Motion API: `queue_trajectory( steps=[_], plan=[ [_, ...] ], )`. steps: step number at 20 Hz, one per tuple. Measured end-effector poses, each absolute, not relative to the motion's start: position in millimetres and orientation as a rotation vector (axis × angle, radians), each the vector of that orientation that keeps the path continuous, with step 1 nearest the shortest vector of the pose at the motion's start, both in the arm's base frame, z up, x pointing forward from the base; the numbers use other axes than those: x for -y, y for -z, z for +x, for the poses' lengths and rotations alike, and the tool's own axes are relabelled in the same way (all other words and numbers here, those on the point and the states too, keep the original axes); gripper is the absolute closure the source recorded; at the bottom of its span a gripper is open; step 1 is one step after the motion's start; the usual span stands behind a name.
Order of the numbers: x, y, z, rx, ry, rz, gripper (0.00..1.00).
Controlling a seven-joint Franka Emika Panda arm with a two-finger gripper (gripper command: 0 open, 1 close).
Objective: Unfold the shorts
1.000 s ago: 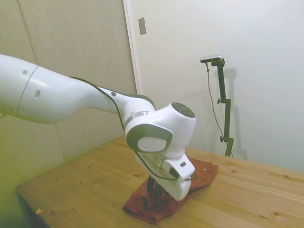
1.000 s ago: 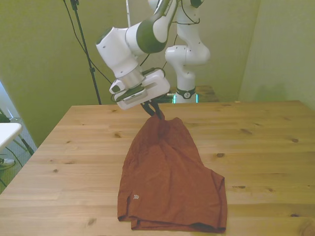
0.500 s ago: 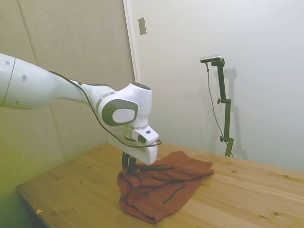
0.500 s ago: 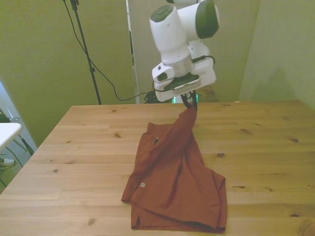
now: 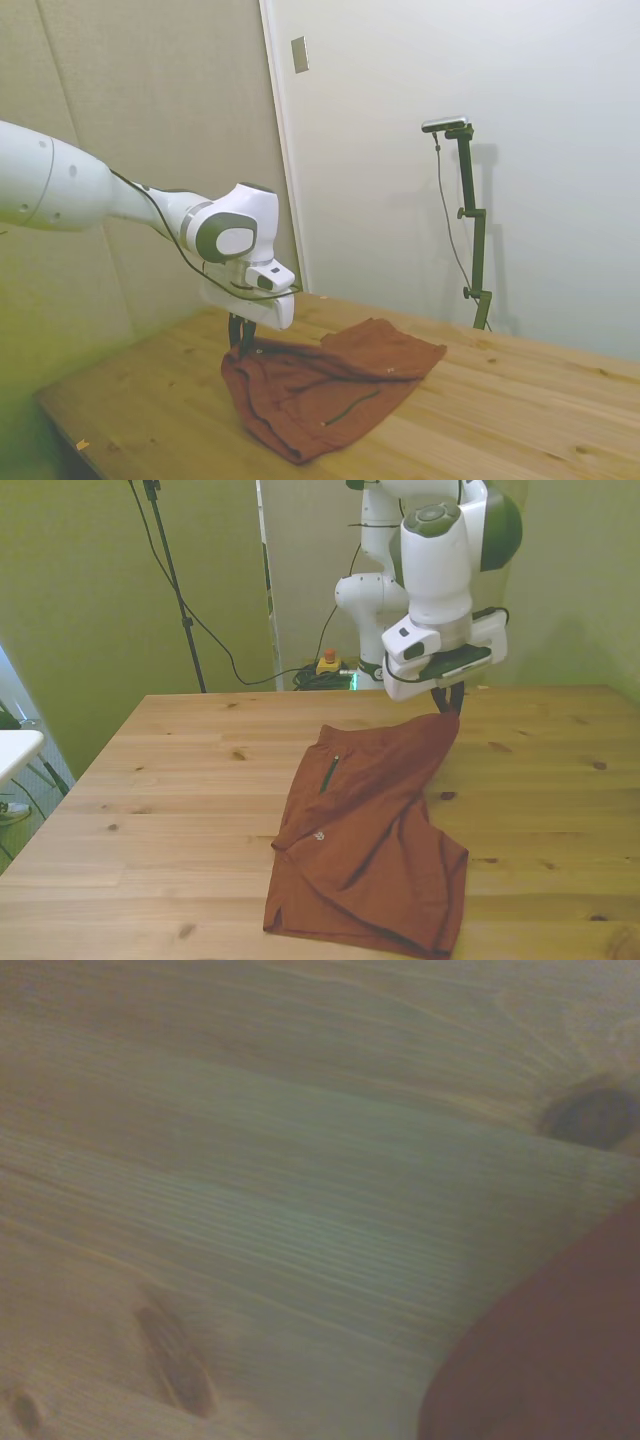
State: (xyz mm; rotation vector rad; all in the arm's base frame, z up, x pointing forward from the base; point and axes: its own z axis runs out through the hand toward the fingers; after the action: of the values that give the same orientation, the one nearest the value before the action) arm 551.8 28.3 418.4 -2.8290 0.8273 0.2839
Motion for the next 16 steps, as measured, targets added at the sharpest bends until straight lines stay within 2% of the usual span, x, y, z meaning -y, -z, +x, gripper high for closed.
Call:
queue_trajectory(
  steps=[6,13,16],
  plan=[
    [-51,-395,564,-0.779,-0.335,-2.849,0.00],
    [-55,-399,565,-0.769,-0.328,-2.840,0.00],
    [-47,-411,573,-0.894,-0.240,-2.795,0.00]
  ],
)
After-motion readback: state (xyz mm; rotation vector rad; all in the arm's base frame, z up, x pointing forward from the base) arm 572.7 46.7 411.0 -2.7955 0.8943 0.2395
